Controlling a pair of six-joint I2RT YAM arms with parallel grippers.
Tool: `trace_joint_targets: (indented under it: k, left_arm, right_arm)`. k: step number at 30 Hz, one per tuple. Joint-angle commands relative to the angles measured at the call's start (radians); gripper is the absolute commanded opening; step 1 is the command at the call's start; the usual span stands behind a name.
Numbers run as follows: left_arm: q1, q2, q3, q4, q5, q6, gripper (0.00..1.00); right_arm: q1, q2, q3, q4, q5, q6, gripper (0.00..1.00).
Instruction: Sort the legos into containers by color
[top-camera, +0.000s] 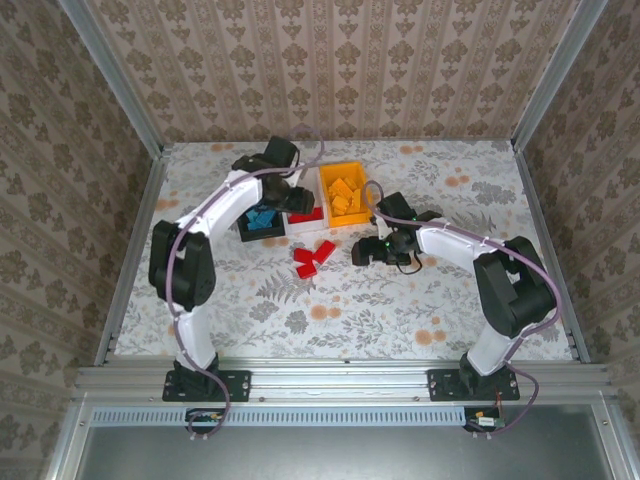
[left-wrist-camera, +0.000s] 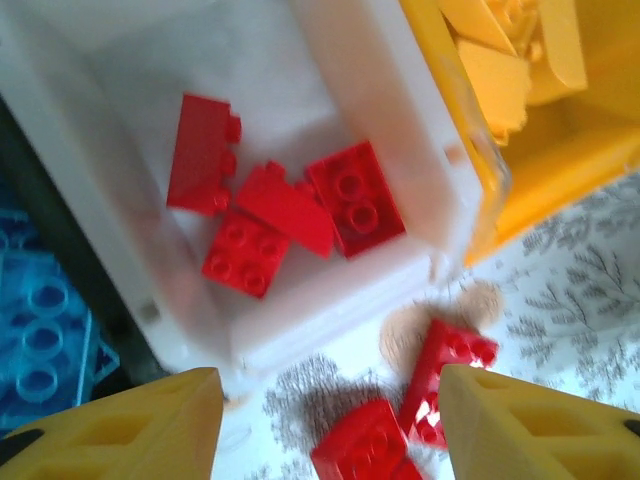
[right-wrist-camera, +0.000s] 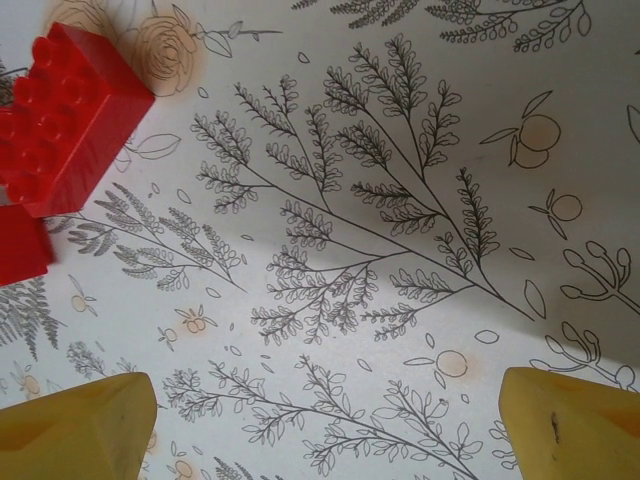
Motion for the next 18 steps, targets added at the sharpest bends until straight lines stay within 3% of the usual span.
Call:
trace_joint_targets:
  k: [1,6,9,18]
  left_arm:
    - [-0.048,-0.112,-0.137,0.018,-0.035,-0.002,0.66]
    - [-0.110,-0.245,-0.362,0.093,-0.024,-0.084,0.81]
    - [-0.158,-0.268,-0.427,0.107,-0.039,-0.134,0.99]
    - [-0.209,-0.198,-0.441,0.083,-0.078,-0.286,1.00]
  right_arm:
    - [0.008,-0.029,0.009,0.007,-0.031,0.030,0.90]
    - [0.025,-0.022,0.025,0.014,-0.035,0.049,0.90]
    - [0.027,-0.026,0.037,0.014,-0.027,0.057,0.91]
    - [0.025,-0.046,0.025,0.002,-0.034,0.039,0.91]
